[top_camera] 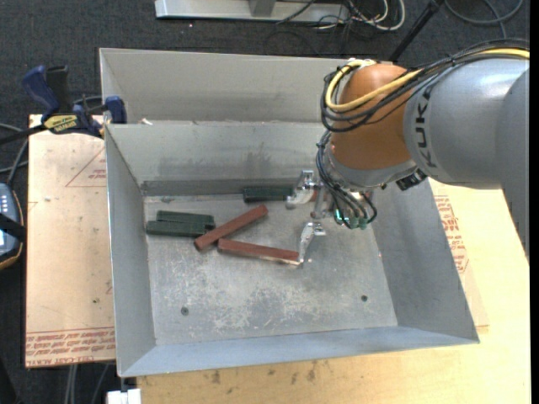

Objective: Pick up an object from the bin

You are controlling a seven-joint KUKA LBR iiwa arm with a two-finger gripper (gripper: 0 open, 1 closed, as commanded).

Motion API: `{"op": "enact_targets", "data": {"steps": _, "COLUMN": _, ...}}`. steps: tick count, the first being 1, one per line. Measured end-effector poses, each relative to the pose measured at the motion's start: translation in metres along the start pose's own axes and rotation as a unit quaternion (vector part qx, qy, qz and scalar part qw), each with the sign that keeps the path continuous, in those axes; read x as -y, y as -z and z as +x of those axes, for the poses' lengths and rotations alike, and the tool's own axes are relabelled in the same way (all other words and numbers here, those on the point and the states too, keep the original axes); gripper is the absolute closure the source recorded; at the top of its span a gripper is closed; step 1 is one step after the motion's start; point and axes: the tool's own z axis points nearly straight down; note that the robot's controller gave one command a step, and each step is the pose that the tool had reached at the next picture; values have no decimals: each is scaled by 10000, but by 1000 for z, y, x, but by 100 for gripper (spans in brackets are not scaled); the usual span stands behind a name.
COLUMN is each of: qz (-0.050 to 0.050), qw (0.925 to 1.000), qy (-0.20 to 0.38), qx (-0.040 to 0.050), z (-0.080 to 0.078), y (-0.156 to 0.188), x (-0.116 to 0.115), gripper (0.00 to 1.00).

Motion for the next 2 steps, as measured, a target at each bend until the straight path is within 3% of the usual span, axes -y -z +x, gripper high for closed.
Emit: {"op": "enact_targets", "data": {"steps": 2, "qz": 0, "qw": 10000, "qy": 2, "qx": 44, "z": -1, "y": 4, "x": 0, "gripper": 0}}
